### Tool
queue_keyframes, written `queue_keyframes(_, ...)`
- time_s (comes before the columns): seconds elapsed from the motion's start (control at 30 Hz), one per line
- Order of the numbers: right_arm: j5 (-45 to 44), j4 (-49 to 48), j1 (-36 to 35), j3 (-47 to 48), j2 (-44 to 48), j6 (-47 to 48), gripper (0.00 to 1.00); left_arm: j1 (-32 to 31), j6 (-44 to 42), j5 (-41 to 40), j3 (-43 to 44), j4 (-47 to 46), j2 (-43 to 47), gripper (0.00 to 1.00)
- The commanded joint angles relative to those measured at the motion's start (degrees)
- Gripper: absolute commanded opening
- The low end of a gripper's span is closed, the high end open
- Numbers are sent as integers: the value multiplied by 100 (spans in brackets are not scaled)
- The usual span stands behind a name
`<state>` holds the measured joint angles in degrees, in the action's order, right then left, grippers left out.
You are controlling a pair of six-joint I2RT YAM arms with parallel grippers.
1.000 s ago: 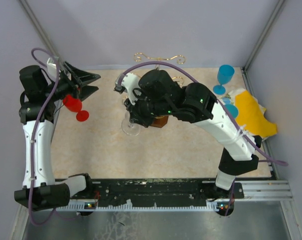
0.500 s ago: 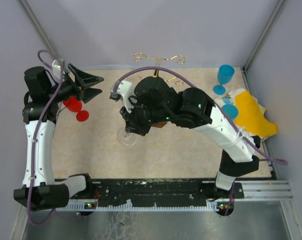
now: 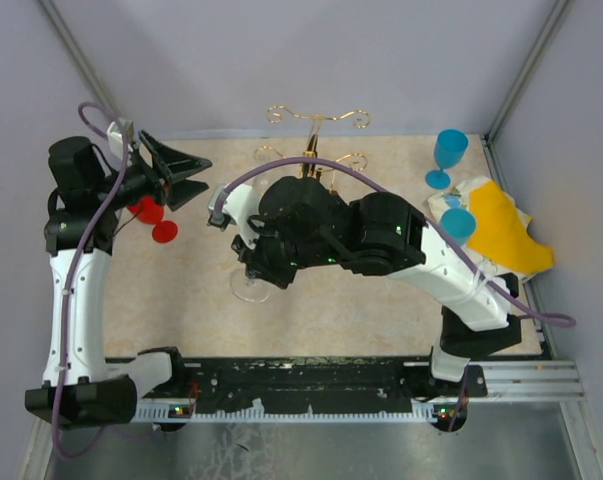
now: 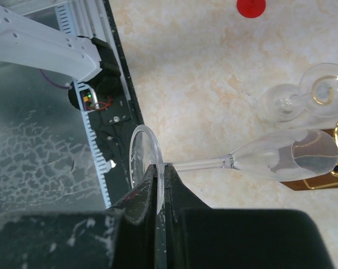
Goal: Take the wine glass off the wine glass rack
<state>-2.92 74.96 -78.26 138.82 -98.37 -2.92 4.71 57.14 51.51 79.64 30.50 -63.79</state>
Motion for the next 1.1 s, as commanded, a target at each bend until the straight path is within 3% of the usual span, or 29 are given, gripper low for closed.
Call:
queue_keyframes(0.0,-462,-306,-45,172,316,373,0,-86,-31,176,-46,159,120,81)
queue_keyframes(0.37,-973,-625,-277,27,552,982,0,-383,81,270,-251,443,306,81)
queue_keyframes(0.67,-967,-942,-542,13,445,1608,0,-852,76,247,72,593,63,83)
queue_keyframes(1.07,-826,-1015,-736,222,51,1873,0,-1571,520,201,77,30,-173,88)
